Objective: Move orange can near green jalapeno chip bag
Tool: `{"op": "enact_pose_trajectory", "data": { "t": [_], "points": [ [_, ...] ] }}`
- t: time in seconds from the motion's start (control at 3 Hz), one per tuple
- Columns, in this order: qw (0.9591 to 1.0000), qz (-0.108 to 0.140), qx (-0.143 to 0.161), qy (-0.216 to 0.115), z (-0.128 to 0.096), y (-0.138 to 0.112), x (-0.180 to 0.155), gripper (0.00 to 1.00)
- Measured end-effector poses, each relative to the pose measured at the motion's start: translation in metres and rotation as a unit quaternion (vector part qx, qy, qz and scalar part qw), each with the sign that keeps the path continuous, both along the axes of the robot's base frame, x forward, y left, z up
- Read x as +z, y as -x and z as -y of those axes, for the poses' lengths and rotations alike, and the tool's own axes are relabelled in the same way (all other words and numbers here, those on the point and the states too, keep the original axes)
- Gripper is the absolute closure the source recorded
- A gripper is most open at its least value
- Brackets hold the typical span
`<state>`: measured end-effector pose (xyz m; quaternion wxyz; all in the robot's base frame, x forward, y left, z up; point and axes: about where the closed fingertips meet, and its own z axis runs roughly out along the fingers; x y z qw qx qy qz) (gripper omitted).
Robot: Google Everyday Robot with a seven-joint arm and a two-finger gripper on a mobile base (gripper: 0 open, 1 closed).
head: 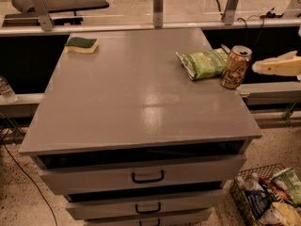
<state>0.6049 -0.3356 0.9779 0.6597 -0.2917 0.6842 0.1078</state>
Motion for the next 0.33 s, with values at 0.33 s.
{"op": "enact_pose_trajectory", "data": {
  "t": [0.33],
  "points": [
    [0.9995, 0.002, 0.029, 0.008, -0.0018, 0.0133, 0.0116, 0.0]
  ]
}}
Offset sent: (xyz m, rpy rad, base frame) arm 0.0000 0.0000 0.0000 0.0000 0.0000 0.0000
